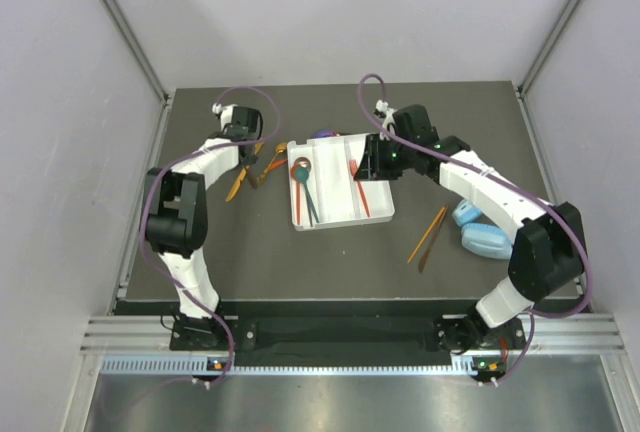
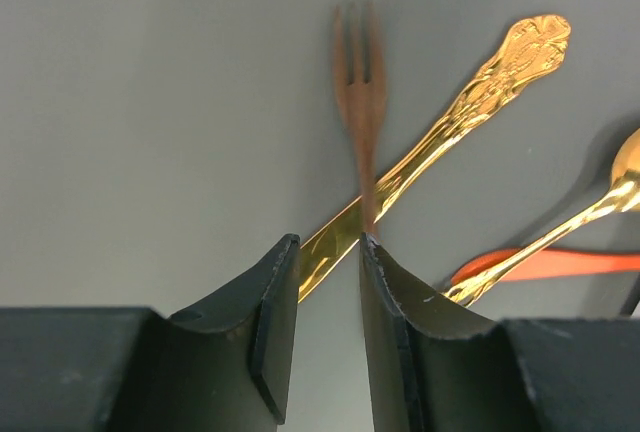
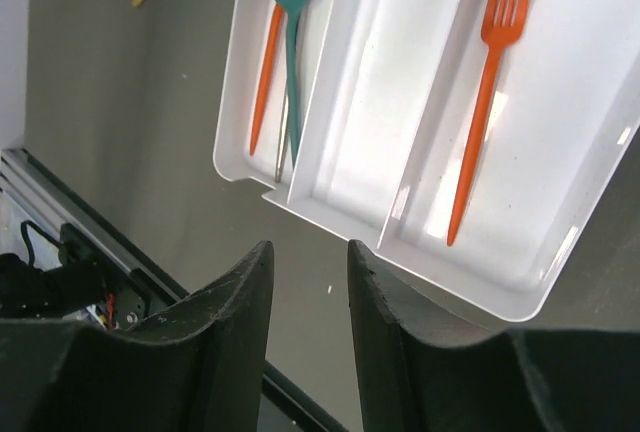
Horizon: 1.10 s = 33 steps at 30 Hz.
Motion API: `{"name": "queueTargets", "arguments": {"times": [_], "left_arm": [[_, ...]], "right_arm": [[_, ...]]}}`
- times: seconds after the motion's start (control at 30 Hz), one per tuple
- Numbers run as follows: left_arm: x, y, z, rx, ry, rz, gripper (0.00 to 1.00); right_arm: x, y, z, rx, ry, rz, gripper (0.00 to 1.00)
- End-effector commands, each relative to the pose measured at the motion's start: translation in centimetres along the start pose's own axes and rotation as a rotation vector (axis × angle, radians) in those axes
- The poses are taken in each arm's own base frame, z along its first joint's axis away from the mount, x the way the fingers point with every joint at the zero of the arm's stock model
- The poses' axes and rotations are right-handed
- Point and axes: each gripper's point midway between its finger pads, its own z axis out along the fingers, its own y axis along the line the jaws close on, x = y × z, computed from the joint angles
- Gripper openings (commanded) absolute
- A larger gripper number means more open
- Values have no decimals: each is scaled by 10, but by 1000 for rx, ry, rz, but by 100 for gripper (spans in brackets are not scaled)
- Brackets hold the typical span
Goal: Sort the eating utensils into containers
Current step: Pick up the fork at the center of the board.
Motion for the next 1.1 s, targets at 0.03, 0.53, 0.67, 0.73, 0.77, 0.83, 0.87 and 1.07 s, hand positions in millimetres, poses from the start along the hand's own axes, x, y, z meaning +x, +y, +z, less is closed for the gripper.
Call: {"name": "queueTargets", "arguments": {"times": [0.03, 0.53, 0.67, 0.73, 0.77, 0.83, 0.87, 1.07], "left_arm": [[-31, -18, 11, 40, -56, -17, 36], [-13, -17, 48, -26, 18, 16, 36], [-5, -11, 54, -42, 41, 20, 36], [-2, -11, 56, -35, 48, 26, 36], [2, -12, 59, -30, 62, 33, 35], [8, -13, 62, -25, 81, 44, 34], [10, -14, 64, -21, 89, 45, 32], [34, -26, 67, 63, 181, 43, 0]], "right_arm": [[-4, 7, -5, -65, -34, -34, 36], [9, -19, -11, -20, -21, -14, 36], [10, -23, -11, -14, -17, -7, 36], [11, -25, -11, -14, -14, -4, 36], [11, -24, -11, -18, -11, -4, 36], [11, -26, -11, -16, -9, -4, 36], [11, -26, -10, -14, -8, -4, 36], [10, -31, -15, -5, -13, -4, 36]]}}
